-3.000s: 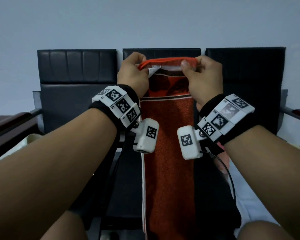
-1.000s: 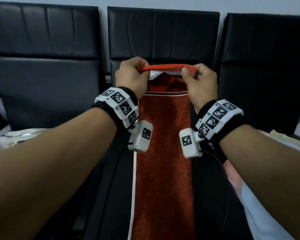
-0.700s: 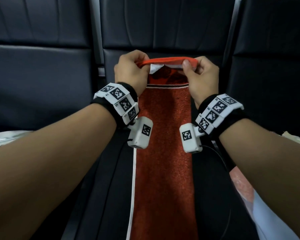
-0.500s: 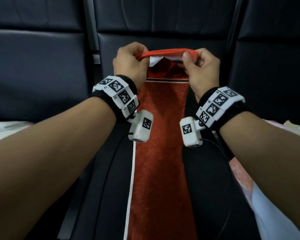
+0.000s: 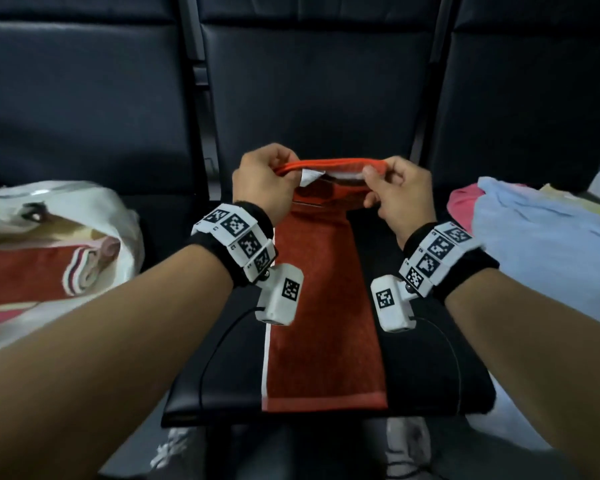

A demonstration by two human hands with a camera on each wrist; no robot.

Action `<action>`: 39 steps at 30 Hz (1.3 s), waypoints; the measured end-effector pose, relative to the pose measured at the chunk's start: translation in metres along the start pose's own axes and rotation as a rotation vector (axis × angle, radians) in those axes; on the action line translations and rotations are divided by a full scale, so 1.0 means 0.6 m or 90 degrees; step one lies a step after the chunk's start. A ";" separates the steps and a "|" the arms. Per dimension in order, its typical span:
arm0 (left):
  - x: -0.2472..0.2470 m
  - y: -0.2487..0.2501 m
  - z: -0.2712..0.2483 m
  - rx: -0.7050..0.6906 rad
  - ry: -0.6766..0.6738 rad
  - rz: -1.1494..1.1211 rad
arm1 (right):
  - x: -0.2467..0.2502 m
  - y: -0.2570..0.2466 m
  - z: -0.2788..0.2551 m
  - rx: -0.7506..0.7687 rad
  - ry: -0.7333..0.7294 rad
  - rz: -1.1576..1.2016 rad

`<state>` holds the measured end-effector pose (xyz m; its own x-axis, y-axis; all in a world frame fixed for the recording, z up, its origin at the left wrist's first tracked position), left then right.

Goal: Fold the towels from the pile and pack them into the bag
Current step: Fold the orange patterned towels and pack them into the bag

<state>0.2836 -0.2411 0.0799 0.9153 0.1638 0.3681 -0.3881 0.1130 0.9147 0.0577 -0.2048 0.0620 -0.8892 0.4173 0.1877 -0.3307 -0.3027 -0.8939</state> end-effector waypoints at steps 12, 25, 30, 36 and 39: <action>0.018 -0.110 -0.220 0.040 -0.054 0.069 | 0.031 0.043 -0.241 -0.078 -0.006 -0.019; 0.001 -0.165 -0.315 0.053 -0.102 0.157 | 0.050 0.078 -0.356 -0.101 -0.006 -0.046; -0.017 -0.190 -0.333 0.059 -0.117 0.244 | 0.056 0.093 -0.385 -0.119 -0.011 -0.072; -0.040 -0.193 -0.348 0.023 -0.164 0.361 | 0.062 0.110 -0.403 -0.144 -0.029 -0.117; -0.052 -0.192 -0.355 -0.032 -0.209 0.430 | 0.061 0.115 -0.407 -0.147 -0.032 -0.135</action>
<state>0.2768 -0.0503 -0.0725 0.4590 -0.0867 0.8842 -0.8734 0.1382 0.4670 0.0798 -0.0011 -0.0920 -0.8246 0.4053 0.3948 -0.4354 -0.0091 -0.9002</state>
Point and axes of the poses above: each hand's wrist, its own z-axis towards the middle knuckle, its own x-axis out of the back of the hand, y = z × x, the point moved 7 cm from there along z, towards the middle knuckle, and after that the axes turned 6 degrees about x, right-handed, at the moved point
